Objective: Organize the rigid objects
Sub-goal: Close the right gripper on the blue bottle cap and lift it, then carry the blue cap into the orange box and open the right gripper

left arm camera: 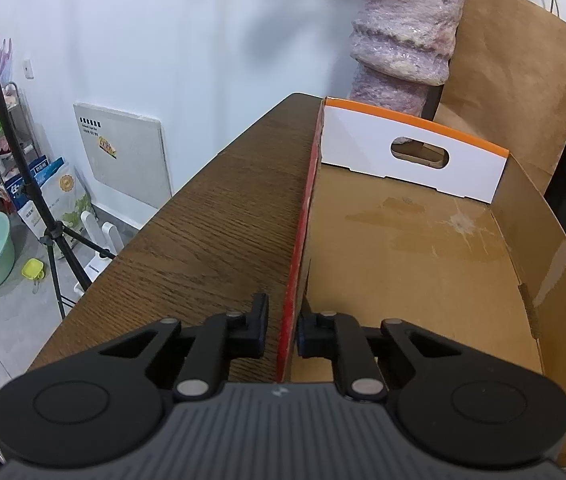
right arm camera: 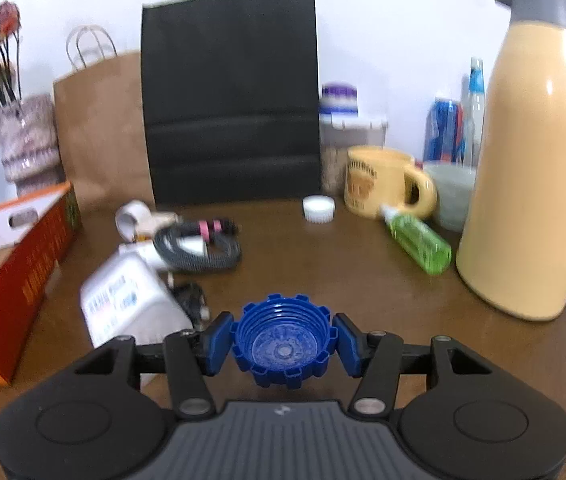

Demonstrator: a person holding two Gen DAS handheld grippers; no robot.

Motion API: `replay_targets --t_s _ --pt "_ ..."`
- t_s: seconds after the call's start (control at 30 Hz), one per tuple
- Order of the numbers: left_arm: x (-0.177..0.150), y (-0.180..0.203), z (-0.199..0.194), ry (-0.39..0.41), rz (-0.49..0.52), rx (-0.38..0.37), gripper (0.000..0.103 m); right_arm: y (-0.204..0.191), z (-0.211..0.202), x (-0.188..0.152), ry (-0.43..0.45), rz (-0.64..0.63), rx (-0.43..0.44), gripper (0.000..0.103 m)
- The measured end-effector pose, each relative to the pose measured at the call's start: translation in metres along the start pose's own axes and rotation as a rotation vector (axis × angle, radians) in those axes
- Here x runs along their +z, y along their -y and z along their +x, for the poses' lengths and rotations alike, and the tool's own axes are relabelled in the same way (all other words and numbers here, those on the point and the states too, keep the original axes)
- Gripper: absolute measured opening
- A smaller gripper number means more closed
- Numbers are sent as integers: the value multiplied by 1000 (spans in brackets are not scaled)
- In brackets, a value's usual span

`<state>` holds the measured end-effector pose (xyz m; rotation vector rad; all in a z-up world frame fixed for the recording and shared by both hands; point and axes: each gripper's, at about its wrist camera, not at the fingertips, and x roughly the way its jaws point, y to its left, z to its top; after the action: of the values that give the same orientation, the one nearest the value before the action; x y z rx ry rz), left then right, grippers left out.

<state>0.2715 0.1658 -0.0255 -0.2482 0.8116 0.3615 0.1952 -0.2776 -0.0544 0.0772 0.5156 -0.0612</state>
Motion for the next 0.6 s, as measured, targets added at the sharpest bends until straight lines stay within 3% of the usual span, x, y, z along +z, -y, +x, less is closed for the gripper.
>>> replay_targets --t_s 0.27,0.6 --pt "-2 1 -1 4 16 -3 11 -38 -4 37 115 -38 81 53" --pt "-2 3 -1 5 20 -5 8 -124 24 72 139 -92 247 53"
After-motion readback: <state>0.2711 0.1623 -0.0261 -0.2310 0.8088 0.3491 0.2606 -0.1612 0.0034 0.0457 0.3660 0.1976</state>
